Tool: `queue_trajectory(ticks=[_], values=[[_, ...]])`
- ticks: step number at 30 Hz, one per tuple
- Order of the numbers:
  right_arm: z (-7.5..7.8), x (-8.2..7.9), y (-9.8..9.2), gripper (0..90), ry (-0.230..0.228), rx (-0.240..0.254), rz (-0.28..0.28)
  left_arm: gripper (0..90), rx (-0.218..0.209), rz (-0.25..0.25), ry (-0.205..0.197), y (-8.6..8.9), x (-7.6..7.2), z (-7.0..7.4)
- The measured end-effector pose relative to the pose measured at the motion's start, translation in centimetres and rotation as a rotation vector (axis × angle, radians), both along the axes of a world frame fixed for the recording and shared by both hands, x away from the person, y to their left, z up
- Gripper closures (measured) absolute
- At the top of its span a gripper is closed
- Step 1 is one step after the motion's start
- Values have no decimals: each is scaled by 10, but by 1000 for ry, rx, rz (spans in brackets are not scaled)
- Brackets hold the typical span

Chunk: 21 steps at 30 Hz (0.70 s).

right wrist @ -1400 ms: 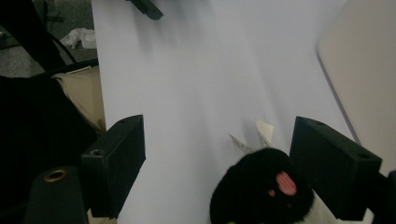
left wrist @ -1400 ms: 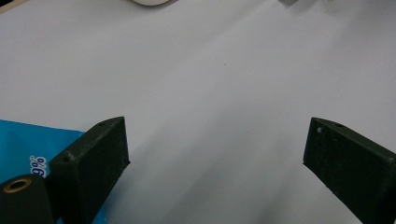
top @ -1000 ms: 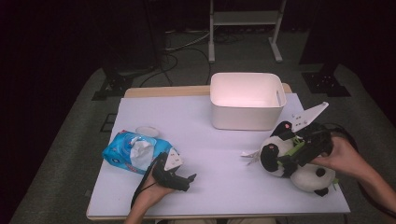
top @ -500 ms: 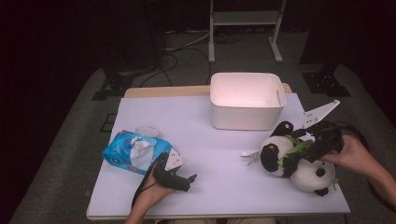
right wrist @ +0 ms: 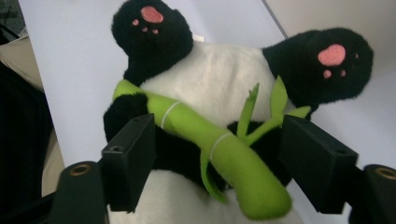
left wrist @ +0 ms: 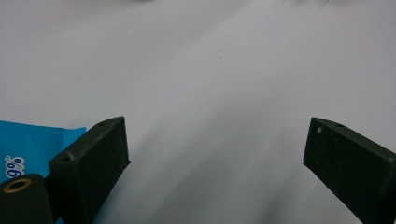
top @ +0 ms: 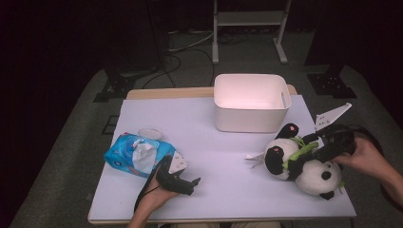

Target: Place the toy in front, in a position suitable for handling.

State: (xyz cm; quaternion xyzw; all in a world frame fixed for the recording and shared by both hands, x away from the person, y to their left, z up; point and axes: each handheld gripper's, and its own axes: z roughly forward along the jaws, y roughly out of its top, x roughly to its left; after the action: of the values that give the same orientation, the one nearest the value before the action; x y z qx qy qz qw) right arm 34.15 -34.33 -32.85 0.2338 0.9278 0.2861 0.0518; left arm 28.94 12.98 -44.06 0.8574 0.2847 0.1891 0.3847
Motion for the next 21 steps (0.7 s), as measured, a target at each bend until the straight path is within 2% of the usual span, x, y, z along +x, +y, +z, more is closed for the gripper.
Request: queue_trajectory(ticks=[3, 4, 5, 8, 9, 10, 16, 21], values=[[0, -1, -2, 341, -4, 1, 2, 59, 1, -1, 1, 0, 0, 0], [1, -1, -4, 409, -4, 0, -2, 59, 4, -2, 0, 0, 0, 0], [1, -1, -4, 409, -4, 0, -2, 59, 4, -2, 0, 0, 0, 0], [2, -2, -5, 549, -11, -4, -4, 59, 6, -1, 0, 1, 0, 0], [2, -2, -5, 549, -11, -4, -4, 59, 6, -1, 0, 1, 0, 0], [2, -1, -6, 597, -4, 2, -2, 59, 6, 0, 0, 1, -1, 1], [2, -1, -6, 695, 13, -4, 12, 59, 8, 5, -3, 3, -1, 2], [3, -2, -5, 736, 22, -5, 32, 59, 5, 3, -3, 2, -1, 2]])
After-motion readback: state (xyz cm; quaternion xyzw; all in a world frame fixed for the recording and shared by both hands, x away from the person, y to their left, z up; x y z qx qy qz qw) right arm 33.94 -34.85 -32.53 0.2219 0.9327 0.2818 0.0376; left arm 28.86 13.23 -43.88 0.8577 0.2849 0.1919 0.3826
